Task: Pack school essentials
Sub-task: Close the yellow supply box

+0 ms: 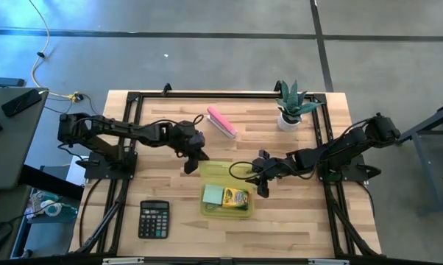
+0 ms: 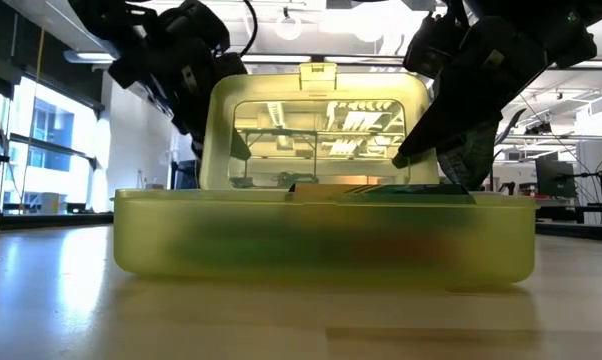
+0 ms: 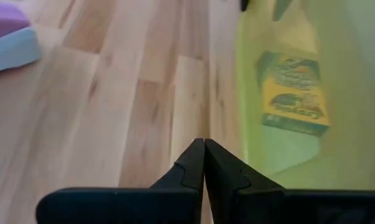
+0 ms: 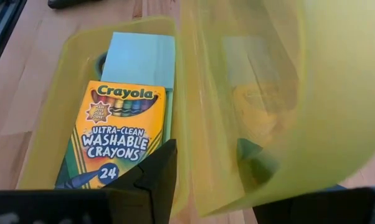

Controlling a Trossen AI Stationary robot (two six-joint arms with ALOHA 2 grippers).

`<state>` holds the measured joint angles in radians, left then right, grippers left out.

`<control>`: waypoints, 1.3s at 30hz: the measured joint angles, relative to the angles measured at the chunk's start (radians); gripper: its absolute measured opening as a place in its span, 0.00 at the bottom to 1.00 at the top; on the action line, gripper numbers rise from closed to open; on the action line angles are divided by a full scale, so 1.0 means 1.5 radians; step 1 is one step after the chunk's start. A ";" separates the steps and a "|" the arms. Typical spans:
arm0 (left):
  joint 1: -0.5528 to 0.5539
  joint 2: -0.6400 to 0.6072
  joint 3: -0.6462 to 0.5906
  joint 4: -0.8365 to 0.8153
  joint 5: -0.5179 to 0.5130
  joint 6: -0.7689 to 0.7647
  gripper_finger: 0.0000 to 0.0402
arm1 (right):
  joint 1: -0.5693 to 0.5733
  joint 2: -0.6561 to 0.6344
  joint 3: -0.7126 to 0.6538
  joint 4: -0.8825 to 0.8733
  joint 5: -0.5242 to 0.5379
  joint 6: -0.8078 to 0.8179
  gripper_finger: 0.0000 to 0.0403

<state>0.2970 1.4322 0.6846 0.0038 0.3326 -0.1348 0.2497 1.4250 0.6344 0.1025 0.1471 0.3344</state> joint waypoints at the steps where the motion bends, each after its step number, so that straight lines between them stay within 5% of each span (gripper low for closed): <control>1: -0.002 0.000 0.000 0.002 0.004 0.000 0.00 | 0.000 0.000 0.000 0.000 0.000 0.000 0.40; 21: -0.016 0.000 0.000 0.002 0.070 0.000 0.00 | -0.001 -0.012 0.000 -0.004 -0.016 -0.010 0.48; 39: -0.016 0.000 0.000 0.001 0.070 0.001 0.00 | 0.012 -0.247 0.000 -0.104 0.041 -0.014 0.49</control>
<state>0.2737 1.4322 0.6846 0.0055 0.4370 -0.1337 0.2671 1.0550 0.6348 -0.0528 0.2083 0.3132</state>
